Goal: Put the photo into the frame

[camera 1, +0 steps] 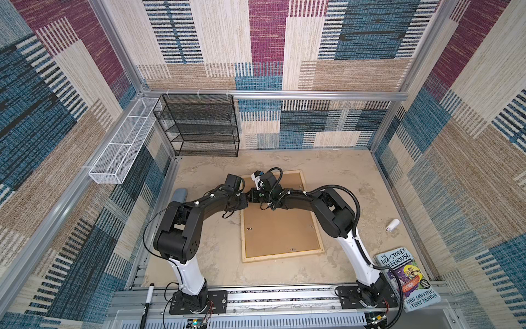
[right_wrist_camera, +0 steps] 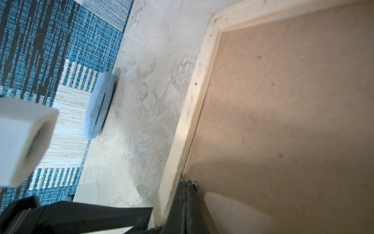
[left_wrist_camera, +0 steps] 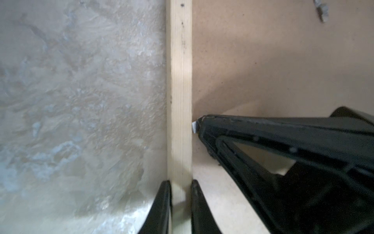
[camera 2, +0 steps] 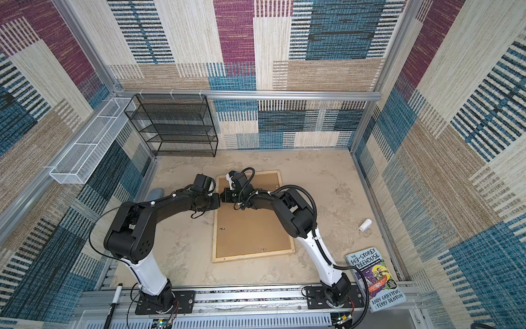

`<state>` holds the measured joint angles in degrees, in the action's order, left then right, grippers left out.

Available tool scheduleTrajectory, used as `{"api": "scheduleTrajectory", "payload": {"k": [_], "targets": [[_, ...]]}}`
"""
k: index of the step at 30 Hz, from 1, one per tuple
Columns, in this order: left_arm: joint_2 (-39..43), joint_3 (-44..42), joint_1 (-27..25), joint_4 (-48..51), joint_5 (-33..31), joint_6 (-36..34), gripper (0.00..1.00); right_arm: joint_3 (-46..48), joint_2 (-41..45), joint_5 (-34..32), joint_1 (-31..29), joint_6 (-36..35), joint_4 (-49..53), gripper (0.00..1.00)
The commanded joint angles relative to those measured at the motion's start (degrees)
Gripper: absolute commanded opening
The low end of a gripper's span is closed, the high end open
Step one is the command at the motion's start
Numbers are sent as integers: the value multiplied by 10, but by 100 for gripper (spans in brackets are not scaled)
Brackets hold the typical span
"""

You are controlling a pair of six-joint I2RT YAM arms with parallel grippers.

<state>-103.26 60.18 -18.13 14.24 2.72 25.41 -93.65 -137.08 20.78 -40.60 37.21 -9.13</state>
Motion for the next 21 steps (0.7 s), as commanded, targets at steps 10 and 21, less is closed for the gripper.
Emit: {"api": "scheduleTrajectory", "payload": {"k": [10, 21], "targets": [[-17, -6, -2, 36, 46, -19, 19, -14, -35, -24, -2, 58, 41, 0], [-31, 2, -13, 25, 66, -32, 18, -21, -47, -17, -11, 89, 24, 0]]}}
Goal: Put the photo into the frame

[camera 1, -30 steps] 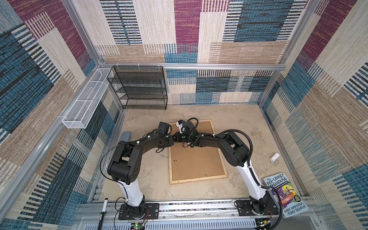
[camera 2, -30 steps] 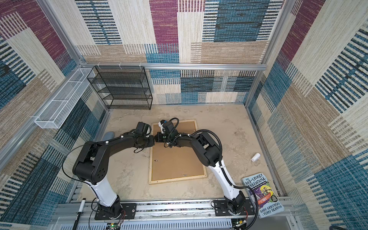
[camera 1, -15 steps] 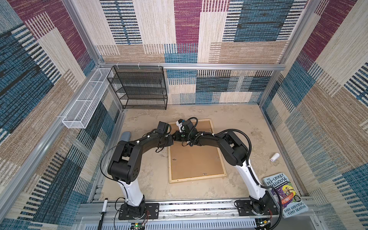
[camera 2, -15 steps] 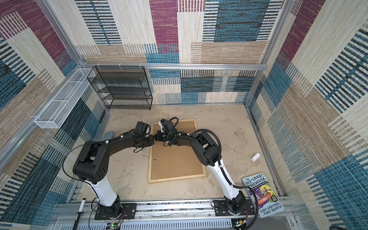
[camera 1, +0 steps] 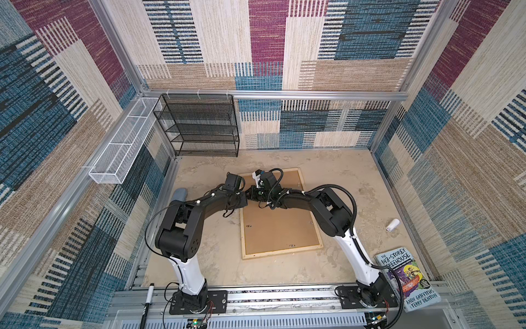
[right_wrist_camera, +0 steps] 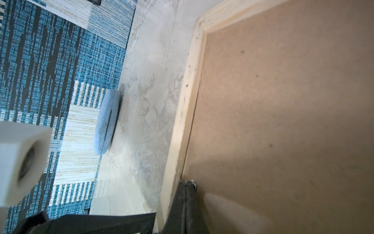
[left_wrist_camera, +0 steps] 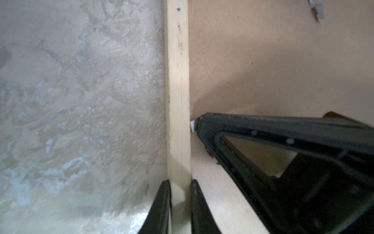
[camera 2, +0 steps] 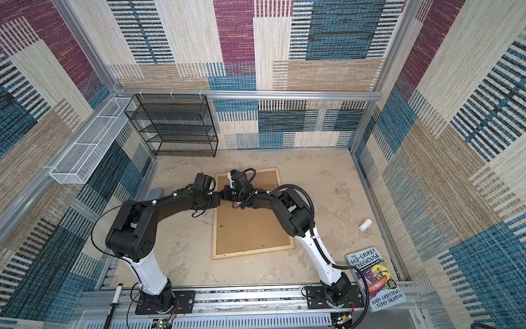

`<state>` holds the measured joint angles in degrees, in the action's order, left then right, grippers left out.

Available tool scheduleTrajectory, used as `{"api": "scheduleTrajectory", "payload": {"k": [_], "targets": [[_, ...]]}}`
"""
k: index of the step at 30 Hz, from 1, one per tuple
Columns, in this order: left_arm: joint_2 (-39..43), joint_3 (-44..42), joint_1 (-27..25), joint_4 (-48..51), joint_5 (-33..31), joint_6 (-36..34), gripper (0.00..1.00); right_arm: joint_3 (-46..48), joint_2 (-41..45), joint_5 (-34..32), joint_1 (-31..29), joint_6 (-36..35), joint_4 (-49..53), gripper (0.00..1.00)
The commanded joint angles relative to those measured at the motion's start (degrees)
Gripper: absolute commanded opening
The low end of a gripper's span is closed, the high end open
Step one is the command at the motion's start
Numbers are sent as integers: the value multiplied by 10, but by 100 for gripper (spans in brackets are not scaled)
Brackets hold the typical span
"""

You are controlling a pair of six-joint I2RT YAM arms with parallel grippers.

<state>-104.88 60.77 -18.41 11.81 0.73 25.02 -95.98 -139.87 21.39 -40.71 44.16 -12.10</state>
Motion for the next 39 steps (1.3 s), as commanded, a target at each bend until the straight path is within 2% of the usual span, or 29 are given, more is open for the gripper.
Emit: {"api": "scheduleTrajectory", "payload": {"k": [1, 10, 14, 19, 23, 27, 30, 32, 39], "targets": [[-16, -4, -10, 49, 87, -28, 18, 3, -20, -23, -11, 22, 52, 0], [-19, 5, -12, 58, 76, -33, 18, 8, -17, -20, -11, 20, 46, 0], [-23, 33, -9, 90, 41, -40, 23, 13, -2, -26, -10, -2, 51, 0], [-28, 63, -1, 94, 36, -56, 29, 35, 28, -42, -5, -14, 53, 0], [-36, 92, 1, 108, 26, -70, 32, 40, 44, -43, 1, -16, 53, 7], [-26, 101, 1, 119, 16, -74, 40, 82, 67, -43, 9, -15, 39, 16], [-8, 95, 1, 128, 16, -69, 41, 93, 79, -44, 12, -19, 37, 24], [8, 90, 1, 141, 24, -59, 41, 92, 79, -36, 12, -24, 41, 25], [106, -7, -9, 177, 24, 1, 41, 130, 104, -34, 7, -51, 45, 32]]}}
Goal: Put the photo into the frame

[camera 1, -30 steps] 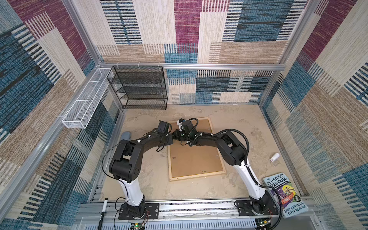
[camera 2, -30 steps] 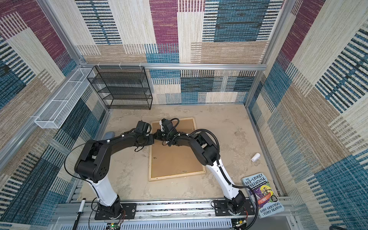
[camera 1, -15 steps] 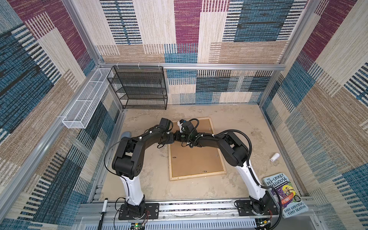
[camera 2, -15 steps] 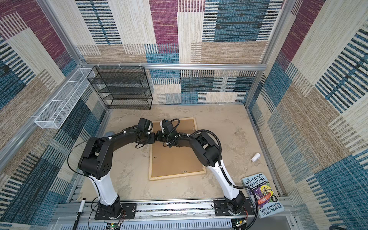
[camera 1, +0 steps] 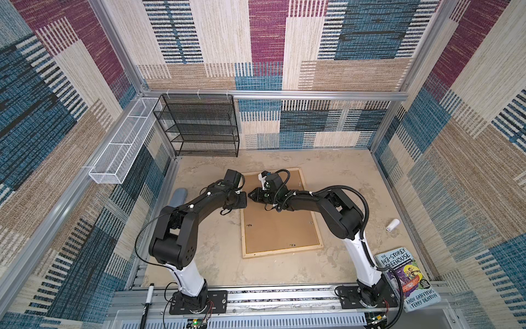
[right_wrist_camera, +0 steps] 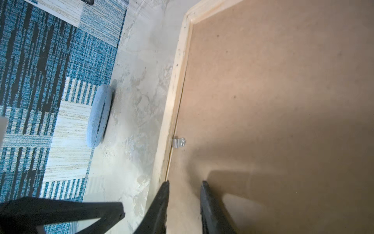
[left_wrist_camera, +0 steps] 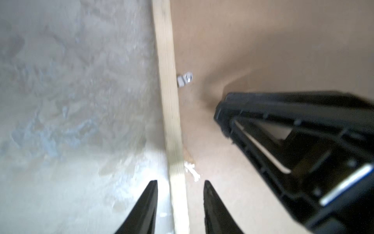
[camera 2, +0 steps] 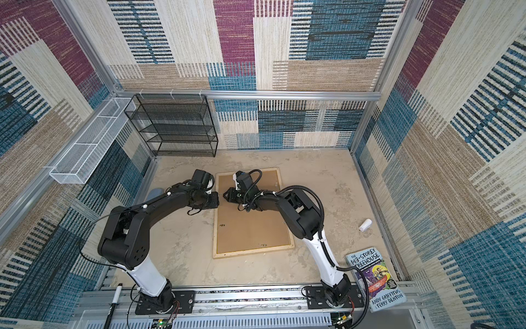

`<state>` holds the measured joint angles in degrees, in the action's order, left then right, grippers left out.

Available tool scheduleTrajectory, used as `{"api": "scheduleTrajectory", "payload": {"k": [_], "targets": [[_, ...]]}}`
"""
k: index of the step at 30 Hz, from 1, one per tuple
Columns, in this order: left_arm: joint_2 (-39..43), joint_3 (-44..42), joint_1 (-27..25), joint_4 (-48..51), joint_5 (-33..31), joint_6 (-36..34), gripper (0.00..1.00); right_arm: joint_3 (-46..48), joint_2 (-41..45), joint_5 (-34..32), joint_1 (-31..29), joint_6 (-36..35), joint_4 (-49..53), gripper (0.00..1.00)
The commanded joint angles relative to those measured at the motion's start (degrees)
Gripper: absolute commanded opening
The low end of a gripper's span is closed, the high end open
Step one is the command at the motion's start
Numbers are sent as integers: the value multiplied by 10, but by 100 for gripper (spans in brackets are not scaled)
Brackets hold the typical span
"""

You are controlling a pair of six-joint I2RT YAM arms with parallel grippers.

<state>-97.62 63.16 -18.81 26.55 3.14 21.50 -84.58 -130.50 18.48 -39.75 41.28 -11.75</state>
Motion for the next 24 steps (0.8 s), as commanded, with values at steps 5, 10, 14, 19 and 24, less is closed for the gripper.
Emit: {"api": "scheduleTrajectory", "payload": {"k": [5, 10, 14, 19, 24], "targets": [[126, -109, -36, 31, 5, 79, 42, 48, 28, 6, -8, -56, 62, 33], [205, -185, -67, 21, 8, 131, 42, 98, 50, 23, -27, -85, 65, 30], [224, -219, -80, 7, 11, 151, 42, 142, 70, 42, -34, -93, 56, 22], [208, -239, -86, -13, 21, 158, 38, 174, 93, 52, -45, -104, 59, 15], [203, -243, -91, -19, 16, 162, 32, 198, 113, 55, -60, -111, 68, 8]]}}
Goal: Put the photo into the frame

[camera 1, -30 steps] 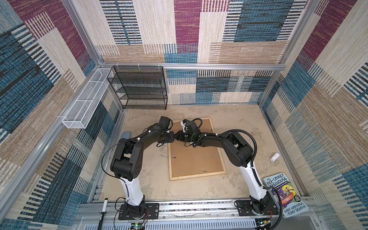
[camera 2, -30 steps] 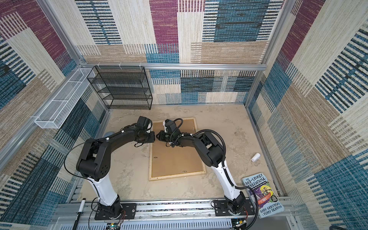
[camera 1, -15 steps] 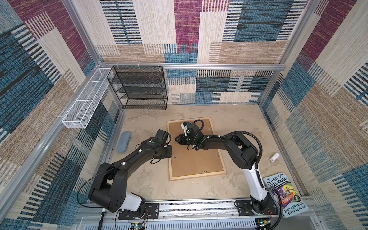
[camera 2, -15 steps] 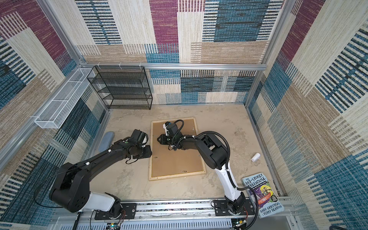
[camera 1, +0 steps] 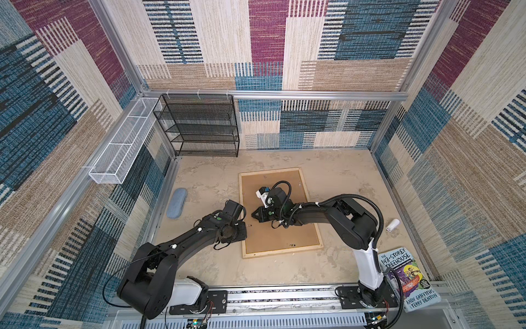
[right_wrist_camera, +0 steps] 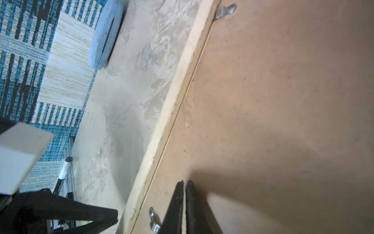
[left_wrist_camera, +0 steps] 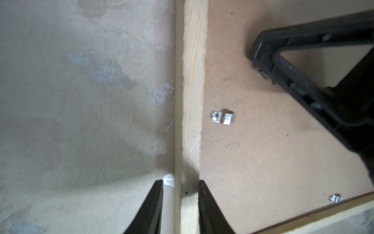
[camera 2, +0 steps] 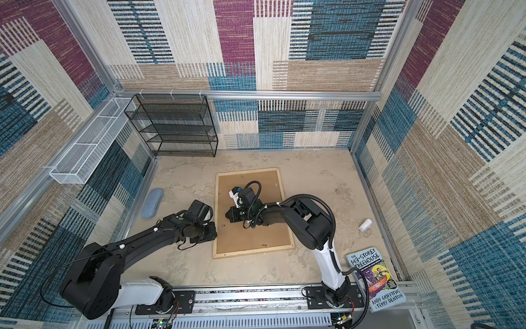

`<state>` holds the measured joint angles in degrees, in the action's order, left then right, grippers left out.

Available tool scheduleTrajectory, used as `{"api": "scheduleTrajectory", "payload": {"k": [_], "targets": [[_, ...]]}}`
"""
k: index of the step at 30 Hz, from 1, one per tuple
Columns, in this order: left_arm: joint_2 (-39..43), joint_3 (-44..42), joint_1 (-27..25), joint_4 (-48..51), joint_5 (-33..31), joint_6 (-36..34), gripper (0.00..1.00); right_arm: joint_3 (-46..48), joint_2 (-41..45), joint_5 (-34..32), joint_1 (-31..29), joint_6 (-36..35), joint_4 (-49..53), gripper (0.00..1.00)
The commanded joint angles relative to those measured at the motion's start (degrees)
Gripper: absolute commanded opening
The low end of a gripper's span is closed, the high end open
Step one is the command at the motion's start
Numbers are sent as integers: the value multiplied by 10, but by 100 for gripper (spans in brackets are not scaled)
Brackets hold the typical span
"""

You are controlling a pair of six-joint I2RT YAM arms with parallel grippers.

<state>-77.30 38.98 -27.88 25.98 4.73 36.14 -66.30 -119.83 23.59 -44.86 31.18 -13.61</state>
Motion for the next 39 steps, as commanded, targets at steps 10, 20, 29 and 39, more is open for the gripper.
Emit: {"api": "scheduleTrajectory", "payload": {"k": [10, 20, 29, 39], "targets": [[-17, 0, 0, -19, -9, 12, 28, 92, 46, 12, -35, 17, 61, 3], [-33, 10, 0, -15, -15, -3, 21, 80, 33, -19, -58, 20, 83, 1], [-43, 17, 0, 2, -19, -17, 15, 72, 25, -52, -42, 27, 98, 0], [-62, 28, 0, -1, -16, -32, 14, 56, 9, -54, -17, 20, 97, 0]]}}
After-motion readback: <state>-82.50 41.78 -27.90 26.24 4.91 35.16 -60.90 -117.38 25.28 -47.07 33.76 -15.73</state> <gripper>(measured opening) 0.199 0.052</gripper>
